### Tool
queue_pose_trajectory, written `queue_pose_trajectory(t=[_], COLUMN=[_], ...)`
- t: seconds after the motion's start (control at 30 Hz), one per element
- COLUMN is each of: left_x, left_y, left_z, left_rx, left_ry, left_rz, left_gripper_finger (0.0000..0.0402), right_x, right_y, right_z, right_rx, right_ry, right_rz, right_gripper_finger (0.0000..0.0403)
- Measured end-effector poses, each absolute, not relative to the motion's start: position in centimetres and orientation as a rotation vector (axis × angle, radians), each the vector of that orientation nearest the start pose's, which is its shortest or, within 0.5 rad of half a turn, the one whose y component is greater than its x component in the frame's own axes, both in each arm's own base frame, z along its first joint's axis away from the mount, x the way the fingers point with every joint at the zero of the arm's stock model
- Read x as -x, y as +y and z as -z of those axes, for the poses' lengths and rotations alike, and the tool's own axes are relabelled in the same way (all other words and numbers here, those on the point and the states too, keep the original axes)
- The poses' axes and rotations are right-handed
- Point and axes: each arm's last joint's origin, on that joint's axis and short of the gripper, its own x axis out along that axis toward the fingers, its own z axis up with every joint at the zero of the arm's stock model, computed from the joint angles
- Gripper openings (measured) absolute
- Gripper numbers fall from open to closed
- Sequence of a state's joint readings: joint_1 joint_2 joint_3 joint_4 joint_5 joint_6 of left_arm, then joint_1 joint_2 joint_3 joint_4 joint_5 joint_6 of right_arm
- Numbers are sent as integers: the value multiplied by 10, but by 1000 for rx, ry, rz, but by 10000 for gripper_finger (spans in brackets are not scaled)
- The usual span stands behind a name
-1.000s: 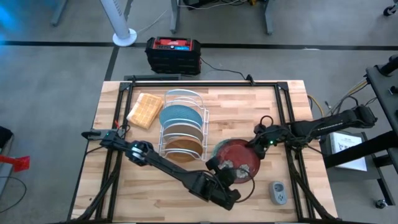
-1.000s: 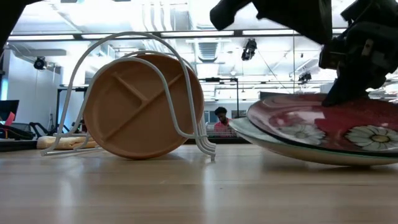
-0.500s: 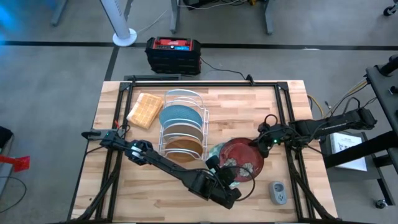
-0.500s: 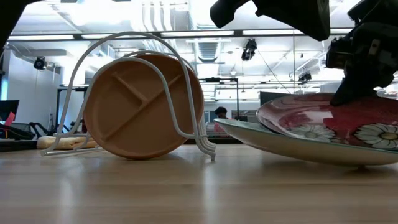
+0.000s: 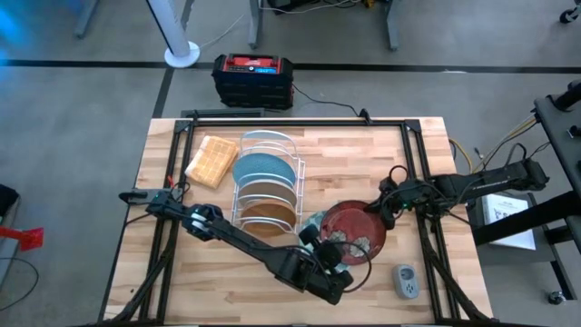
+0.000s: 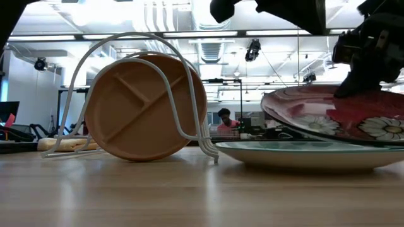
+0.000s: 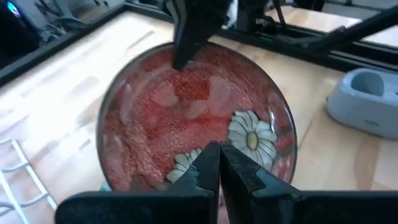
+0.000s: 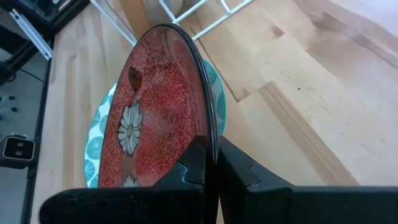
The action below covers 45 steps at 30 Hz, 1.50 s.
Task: Sort dishes
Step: Put the red plate into the dishwasher rack
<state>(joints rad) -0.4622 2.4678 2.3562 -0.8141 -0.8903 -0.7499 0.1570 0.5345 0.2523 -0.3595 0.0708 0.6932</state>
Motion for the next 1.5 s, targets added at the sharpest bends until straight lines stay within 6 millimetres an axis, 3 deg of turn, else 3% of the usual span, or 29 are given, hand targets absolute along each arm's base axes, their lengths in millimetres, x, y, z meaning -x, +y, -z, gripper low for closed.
queue_pose_trajectory(t=[0.33,0.63,0.73,0.83,0.97,1.3,1.5], left_x=[-466,-458,-456,-449,-436,-416,-416], left_y=[-222,-223,-222,-219,-216,-206,-206], left_z=[-266,-281,-284,-302,-325,-327,-332], left_rx=[41,3,54,173,235,285,329], left_ry=[441,441,446,440,455,537,508], left_rz=[-662,-650,-644,-609,-554,-647,-648], left_gripper_finger=[0,0,0,7,35,165,217], right_x=[-118,-119,-120,-121,-120,-120,-118], right_y=[17,17,17,16,16,27,34], right_z=[-177,-190,-201,-214,-227,-247,-255], right_rx=[-594,-568,-541,-485,-395,-223,-133], right_ry=[569,503,466,422,388,288,245], right_rz=[111,83,68,50,36,-96,-85], right_gripper_finger=[7,2,2,1,1,0,0])
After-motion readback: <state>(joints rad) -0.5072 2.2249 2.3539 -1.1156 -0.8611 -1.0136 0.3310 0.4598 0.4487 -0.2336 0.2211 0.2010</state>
